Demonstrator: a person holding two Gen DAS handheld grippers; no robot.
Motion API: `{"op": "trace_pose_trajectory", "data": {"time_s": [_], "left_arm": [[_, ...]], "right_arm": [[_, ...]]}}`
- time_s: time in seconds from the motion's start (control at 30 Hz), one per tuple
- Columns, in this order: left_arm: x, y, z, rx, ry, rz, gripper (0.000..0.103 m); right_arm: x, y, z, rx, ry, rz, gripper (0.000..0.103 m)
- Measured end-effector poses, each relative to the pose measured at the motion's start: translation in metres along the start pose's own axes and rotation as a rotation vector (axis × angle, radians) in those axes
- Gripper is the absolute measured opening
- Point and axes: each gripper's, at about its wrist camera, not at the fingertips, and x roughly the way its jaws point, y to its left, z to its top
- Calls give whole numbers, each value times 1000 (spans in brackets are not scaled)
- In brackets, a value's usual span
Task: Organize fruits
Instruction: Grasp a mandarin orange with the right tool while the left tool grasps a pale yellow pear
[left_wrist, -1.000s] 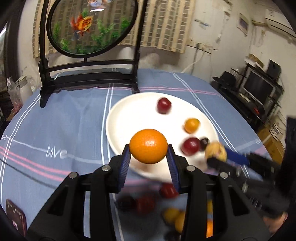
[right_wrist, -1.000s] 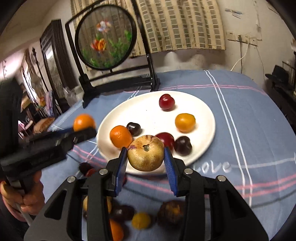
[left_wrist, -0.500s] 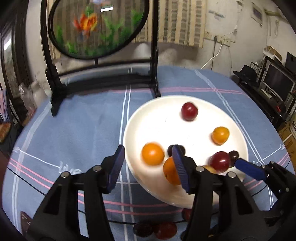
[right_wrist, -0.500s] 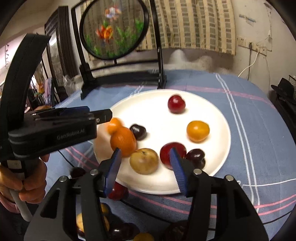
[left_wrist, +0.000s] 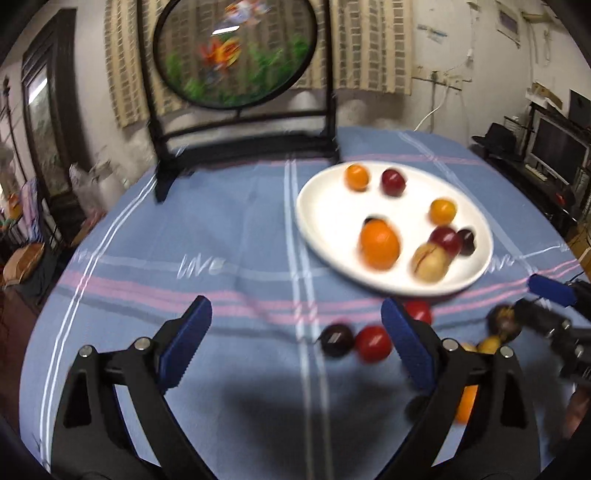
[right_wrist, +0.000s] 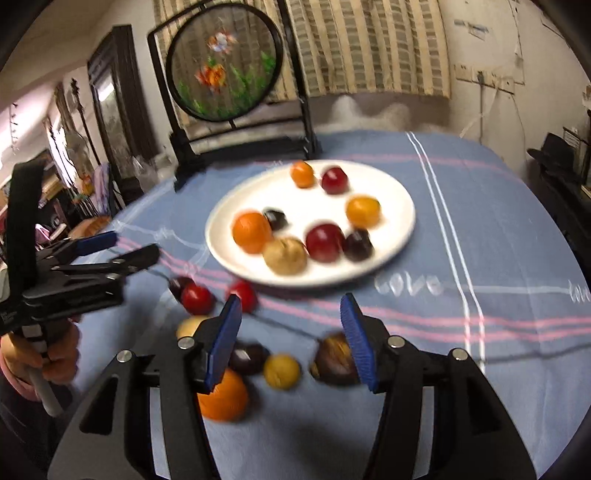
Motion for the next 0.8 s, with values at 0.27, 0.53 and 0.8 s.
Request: {"op": "trace_pose_trajectory", "data": {"time_s": [0.27,0.53,0.8], "left_arm": [[-9,27,-4,-107,-27,51,95],[-8,29,-3,-116,-22,44,95],[-10,27,-4,-115,-21,35,95]], "right_arm": [[-6,19,-17,-69,79,110,56],[3,46,-31,-168,161,149,56],[13,55,-40,-204,200,116,52]]}}
